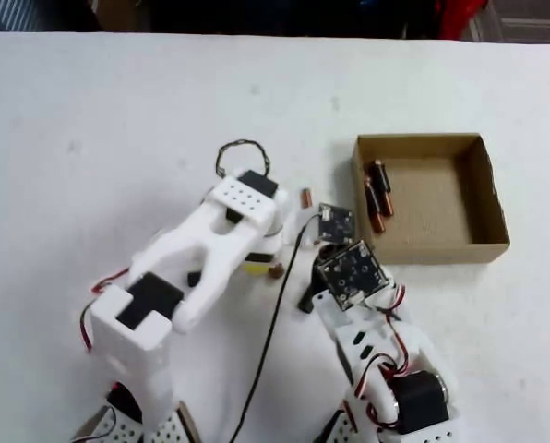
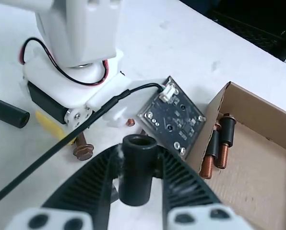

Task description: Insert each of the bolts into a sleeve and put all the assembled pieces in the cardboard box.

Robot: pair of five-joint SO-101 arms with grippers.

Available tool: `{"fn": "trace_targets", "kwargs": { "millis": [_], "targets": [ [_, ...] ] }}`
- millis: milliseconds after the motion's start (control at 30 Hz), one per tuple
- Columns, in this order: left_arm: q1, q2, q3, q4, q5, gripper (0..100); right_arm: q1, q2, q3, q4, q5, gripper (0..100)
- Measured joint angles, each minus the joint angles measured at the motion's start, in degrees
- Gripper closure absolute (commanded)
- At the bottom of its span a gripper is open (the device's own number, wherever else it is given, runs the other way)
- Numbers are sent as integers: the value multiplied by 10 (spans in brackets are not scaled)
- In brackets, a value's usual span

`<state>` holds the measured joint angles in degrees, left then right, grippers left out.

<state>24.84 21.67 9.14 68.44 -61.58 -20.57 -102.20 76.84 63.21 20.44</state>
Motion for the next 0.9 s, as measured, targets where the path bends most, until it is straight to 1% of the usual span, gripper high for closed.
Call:
{"fn": "trace_targets", "kwargs": {
  "millis": [100,267,433,667,767,900],
  "targets": [
    [4,0,0,0,0,971,0,0,0,0,0,981],
    [4,0,0,0,4,973,0,0,0,0,0,981],
    [6,0,0,2,54,980,1,0,0,0,0,981],
    [7,0,0,3,69,980,1,0,0,0,0,981],
    [6,0,0,3,101,980,1,0,0,0,0,981],
    [-23,-18,1,11,137,980,1,0,0,0,0,981]
  ]
}}
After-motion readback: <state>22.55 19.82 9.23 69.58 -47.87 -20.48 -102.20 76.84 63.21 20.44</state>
